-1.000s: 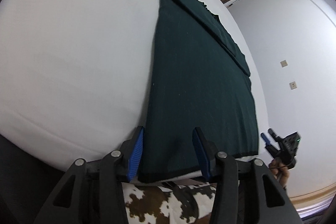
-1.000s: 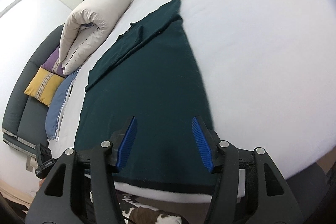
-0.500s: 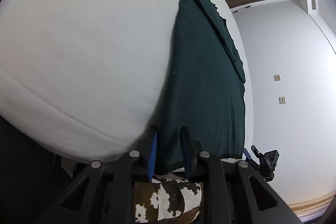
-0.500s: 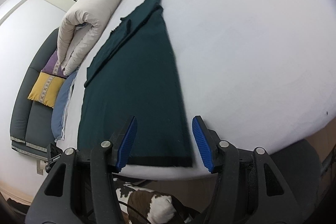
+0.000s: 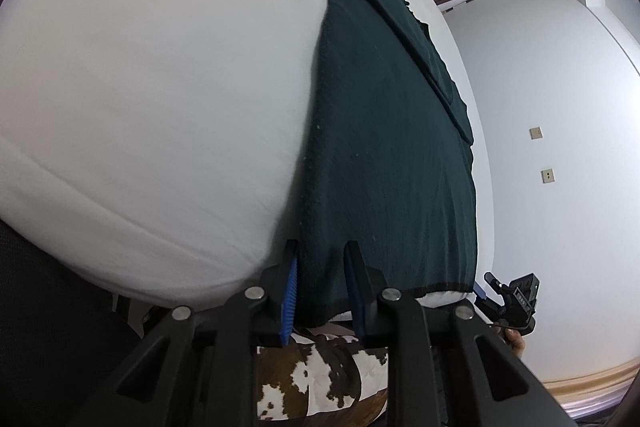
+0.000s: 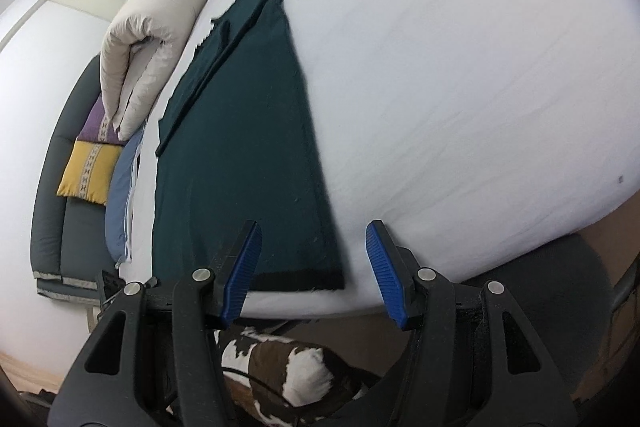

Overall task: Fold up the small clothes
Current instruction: 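Grasp the sweater hem with both grippers and lift it toward the collar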

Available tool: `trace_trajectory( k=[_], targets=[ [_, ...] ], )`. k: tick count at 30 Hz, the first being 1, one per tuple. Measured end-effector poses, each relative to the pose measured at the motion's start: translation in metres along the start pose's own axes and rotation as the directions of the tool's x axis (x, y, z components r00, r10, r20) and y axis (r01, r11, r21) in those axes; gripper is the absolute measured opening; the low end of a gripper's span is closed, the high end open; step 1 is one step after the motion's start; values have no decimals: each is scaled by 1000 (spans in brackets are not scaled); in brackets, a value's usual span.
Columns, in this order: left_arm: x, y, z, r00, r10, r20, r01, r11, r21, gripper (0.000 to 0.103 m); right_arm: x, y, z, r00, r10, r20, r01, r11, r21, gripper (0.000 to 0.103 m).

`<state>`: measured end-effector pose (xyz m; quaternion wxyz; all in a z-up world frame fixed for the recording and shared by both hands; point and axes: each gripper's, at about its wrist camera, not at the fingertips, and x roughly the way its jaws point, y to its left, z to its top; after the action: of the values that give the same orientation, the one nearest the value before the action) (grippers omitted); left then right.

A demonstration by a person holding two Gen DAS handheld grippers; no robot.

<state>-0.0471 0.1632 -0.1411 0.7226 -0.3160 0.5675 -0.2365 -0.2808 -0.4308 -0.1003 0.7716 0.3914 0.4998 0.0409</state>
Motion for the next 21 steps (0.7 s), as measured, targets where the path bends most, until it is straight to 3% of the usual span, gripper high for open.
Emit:
trace_trajectory(
  k=[7,8,9,10,12,21],
  targets=[
    [3,-3,-1,1000,7,-7,-6,1000,19,22,14,-6,-1,997,57,-42,-54,996,68,43],
    [2,-3,-1,1000,11,-6,-11,1000,21,20,15,-7,-1,997,62,-42,-59,995,76,39],
    [3,-3,-1,1000,16,-8,-15,1000,22,10,15,-9,-1,997,60,-43,-57,995,77,32],
    [4,-2,-2,1000,19,-10,-19,1000,23,8,16,-9,-1,997,55,-45,-52,996,78,27],
    [2,-2,-3,1000,19,0,-19,1000,24,7,18,-8,-2,998,48,-41,-45,996,74,8],
    [-24,-6,0,995,-65,72,65,998,4,6,11,12,7,997,73,23,-73,997,11,6]
  ],
)
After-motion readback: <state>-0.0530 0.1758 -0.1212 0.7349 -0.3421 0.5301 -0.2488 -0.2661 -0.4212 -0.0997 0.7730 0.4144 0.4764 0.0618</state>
